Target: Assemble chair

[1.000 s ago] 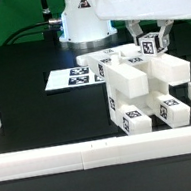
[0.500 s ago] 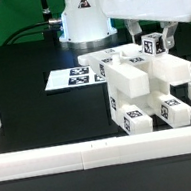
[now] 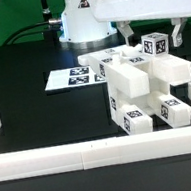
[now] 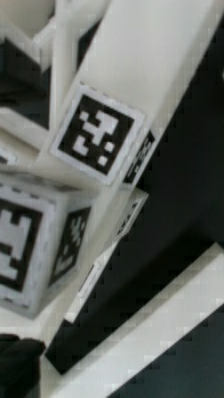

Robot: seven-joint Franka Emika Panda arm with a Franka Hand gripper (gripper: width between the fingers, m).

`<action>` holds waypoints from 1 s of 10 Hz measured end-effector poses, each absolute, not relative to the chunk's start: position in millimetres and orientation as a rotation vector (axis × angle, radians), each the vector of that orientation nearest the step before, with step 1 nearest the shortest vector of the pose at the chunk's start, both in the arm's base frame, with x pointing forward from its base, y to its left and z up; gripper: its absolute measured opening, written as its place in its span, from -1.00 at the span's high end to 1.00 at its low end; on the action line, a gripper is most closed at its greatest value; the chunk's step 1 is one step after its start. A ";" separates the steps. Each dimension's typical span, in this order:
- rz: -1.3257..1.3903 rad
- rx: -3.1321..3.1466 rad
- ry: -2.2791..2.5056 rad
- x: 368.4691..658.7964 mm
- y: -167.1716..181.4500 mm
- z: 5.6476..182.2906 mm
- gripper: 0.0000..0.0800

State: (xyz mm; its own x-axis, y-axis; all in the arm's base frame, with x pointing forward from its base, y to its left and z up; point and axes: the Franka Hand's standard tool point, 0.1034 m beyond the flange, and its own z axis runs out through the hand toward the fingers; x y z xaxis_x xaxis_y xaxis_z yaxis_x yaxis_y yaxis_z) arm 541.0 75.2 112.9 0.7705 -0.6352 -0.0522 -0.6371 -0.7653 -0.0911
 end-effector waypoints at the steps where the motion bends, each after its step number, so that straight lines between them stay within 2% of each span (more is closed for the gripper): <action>1: 0.024 -2.885 0.949 541.2 75.2 113.1 -0.62; 10: -0.022 -3.099 0.001 540.7 81.9 113.2 -0.62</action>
Offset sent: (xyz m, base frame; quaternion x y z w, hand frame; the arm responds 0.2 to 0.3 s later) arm 0.0016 0.0063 -0.0015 0.0264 -0.0065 -0.1453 0.9890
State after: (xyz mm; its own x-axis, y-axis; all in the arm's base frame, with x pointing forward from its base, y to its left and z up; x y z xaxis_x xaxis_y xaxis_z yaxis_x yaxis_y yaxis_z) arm 540.7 81.9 113.2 0.9999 -0.0011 0.0141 -0.0005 -0.9991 -0.0429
